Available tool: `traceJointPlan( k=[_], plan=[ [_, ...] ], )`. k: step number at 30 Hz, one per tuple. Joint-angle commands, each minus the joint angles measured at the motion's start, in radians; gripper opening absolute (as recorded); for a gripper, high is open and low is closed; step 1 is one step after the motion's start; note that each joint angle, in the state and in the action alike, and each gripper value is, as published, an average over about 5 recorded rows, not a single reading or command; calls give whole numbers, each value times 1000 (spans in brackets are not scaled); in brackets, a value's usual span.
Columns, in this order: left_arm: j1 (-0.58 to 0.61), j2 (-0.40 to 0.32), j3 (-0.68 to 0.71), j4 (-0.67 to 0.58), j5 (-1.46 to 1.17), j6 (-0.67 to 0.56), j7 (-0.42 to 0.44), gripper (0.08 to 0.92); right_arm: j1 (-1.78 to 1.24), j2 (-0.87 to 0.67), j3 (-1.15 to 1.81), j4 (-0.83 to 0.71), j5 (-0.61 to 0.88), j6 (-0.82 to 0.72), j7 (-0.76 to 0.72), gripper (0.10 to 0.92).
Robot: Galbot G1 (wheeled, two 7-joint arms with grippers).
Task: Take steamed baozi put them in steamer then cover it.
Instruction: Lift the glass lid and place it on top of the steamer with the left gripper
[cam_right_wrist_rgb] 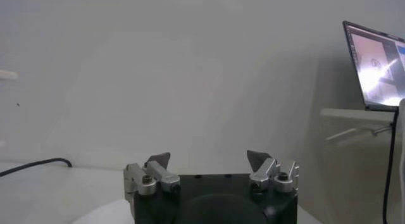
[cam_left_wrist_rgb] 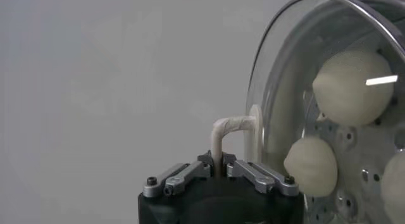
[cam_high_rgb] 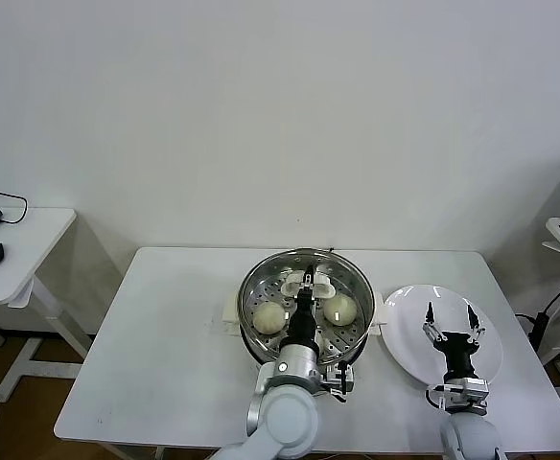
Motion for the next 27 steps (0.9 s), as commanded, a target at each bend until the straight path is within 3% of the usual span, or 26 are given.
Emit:
traceJointPlan(
  k=[1, 27],
  plan=[
    [9, -8, -3, 23, 37, -13, -13, 189, 1, 0, 1, 0, 1, -1, -1, 823],
    [15, -7, -9, 38, 69, -35, 22, 189, 3, -4, 3, 2, 3, 1, -1, 823]
  ],
)
